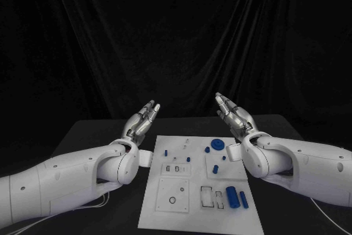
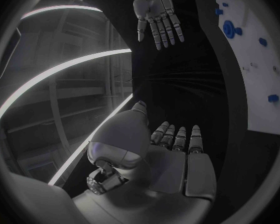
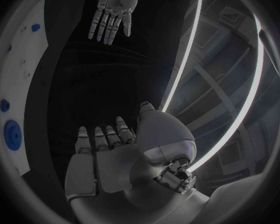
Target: Assemble the parts on the task board
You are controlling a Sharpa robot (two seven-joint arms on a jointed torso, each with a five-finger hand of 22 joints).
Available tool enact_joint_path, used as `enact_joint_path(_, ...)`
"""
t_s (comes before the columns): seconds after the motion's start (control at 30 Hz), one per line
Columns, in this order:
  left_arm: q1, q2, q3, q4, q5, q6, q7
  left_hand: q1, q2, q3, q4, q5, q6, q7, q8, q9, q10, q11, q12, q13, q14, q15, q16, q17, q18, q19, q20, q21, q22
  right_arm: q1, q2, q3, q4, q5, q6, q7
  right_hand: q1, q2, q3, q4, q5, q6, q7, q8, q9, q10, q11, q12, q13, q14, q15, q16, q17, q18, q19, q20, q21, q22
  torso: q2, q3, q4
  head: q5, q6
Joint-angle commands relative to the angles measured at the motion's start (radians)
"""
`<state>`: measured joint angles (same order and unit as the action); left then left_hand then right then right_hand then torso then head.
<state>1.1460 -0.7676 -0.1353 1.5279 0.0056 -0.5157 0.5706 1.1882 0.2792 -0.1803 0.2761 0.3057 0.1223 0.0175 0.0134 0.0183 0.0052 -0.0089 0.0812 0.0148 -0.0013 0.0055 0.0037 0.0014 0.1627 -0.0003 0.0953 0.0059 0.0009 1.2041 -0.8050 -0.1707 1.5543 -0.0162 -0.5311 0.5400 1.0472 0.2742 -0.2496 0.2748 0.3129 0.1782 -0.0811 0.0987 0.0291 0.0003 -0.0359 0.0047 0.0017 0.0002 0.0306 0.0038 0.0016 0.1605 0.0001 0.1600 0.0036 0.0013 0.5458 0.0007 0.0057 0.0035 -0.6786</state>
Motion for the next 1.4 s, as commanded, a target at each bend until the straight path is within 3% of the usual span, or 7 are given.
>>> enact_joint_path(0.03,0.022,0.006,-0.019,-0.008,0.013,0.232,0.109,0.057,0.010,-0.006,0.016,0.024,0.017,0.002,0.007,0.003,-0.002,-0.004,0.009,0.001,0.001,-0.007,-0.004,-0.001,0.014,0.000,0.013,-0.006,-0.001,0.020,-0.004,-0.015,-0.002,-0.037,0.172,0.026,0.074,-0.008,-0.018,0.013,-0.009,0.023,-0.001,0.003,0.003,0.000,0.003,-0.005,-0.002,0.000,0.022,-0.004,-0.002,0.017,0.000,0.031,-0.004,-0.001,0.000,0.0000,0.0004,0.000,0.000)
enact_joint_path(0.47,0.066,0.001,-0.075,-0.052,0.020,0.592,0.181,0.161,-0.061,-0.040,0.015,0.119,0.022,-0.003,0.007,0.003,-0.005,-0.010,-0.009,-0.002,0.001,-0.021,-0.004,-0.001,0.017,0.000,0.023,-0.006,-0.001,0.038,-0.007,-0.035,-0.004,-0.043,0.216,0.030,0.246,-0.181,-0.016,-0.075,-0.128,0.129,0.059,0.050,0.015,0.001,0.017,0.031,0.007,0.007,0.119,0.002,0.003,0.022,0.078,0.122,0.045,0.028,0.000,0.0000,0.0004,0.000,0.000)
enact_joint_path(0.5,0.066,0.001,-0.075,-0.052,0.020,0.600,0.180,0.170,-0.057,-0.039,0.016,0.128,0.030,0.004,0.008,0.004,-0.005,-0.002,-0.007,-0.001,0.001,-0.016,-0.004,-0.001,0.018,0.000,0.027,-0.006,-0.001,0.038,-0.019,-0.035,-0.020,-0.069,0.305,-0.005,0.249,-0.198,-0.002,-0.073,-0.137,0.130,0.057,0.056,0.015,0.001,0.019,0.035,0.008,0.017,0.124,0.008,0.007,0.022,0.098,0.122,0.054,0.032,0.002,-0.0001,0.0008,0.007,-0.078)
enact_joint_path(0.57,0.066,-0.002,-0.075,-0.053,0.020,0.618,0.177,0.203,-0.052,-0.033,0.015,0.175,0.055,0.026,0.012,0.007,-0.004,0.017,-0.002,0.000,0.001,0.002,-0.004,-0.001,0.018,0.000,0.045,-0.006,-0.001,0.038,-0.021,-0.035,-0.021,-0.091,0.310,-0.003,0.277,-0.231,0.039,-0.068,-0.145,0.159,0.047,0.080,0.019,0.007,0.031,0.064,0.014,0.110,0.127,0.060,0.037,0.012,0.216,0.116,0.113,0.058,0.001,-0.0005,-0.0005,0.008,-0.084)
enact_joint_path(0.9,0.066,-0.035,-0.076,-0.041,0.014,0.676,0.193,0.303,-0.071,-0.016,0.004,0.261,0.147,0.064,0.037,0.018,0.004,0.056,0.050,0.007,0.001,0.076,-0.004,-0.001,0.019,0.026,0.142,0.017,0.015,0.056,-0.030,-0.035,-0.047,-0.280,0.271,0.057,0.475,-0.256,0.202,-0.136,-0.127,0.460,0.111,0.192,0.038,0.154,0.094,0.282,0.042,0.913,0.035,0.692,0.276,0.025,0.977,0.020,0.506,0.217,0.000,-0.0001,0.0015,0.013,-0.124)
enact_joint_path(1.3,0.074,-0.101,-0.075,-0.031,-0.112,0.607,0.261,0.372,-0.074,0.007,0.002,0.307,0.139,0.045,0.036,0.017,0.028,0.123,0.153,0.019,0.033,0.110,0.034,0.014,0.018,0.057,0.182,0.041,0.025,0.189,-0.026,-0.035,-0.098,-0.899,0.211,-0.037,0.534,-0.265,0.207,-0.133,-0.056,0.636,0.106,0.154,0.049,0.647,0.114,0.394,0.062,1.303,-0.063,0.904,0.350,0.020,1.255,-0.079,0.762,0.368,0.015,-0.0018,0.0027,0.011,-0.155)
enact_joint_path(1.4,0.089,-0.113,-0.075,-0.028,-0.117,0.595,0.270,0.384,-0.073,0.016,0.000,0.313,0.145,0.050,0.038,0.018,0.031,0.130,0.168,0.021,0.040,0.113,0.042,0.016,0.019,0.062,0.185,0.044,0.027,0.212,-0.025,-0.035,-0.101,-1.031,0.185,-0.077,0.538,-0.271,0.225,-0.118,-0.021,0.708,0.106,0.145,0.054,0.762,0.104,0.355,0.060,1.400,-0.075,1.131,0.688,-0.019,1.339,-0.095,1.001,0.666,0.021,-0.0017,0.0053,0.002,-0.154)
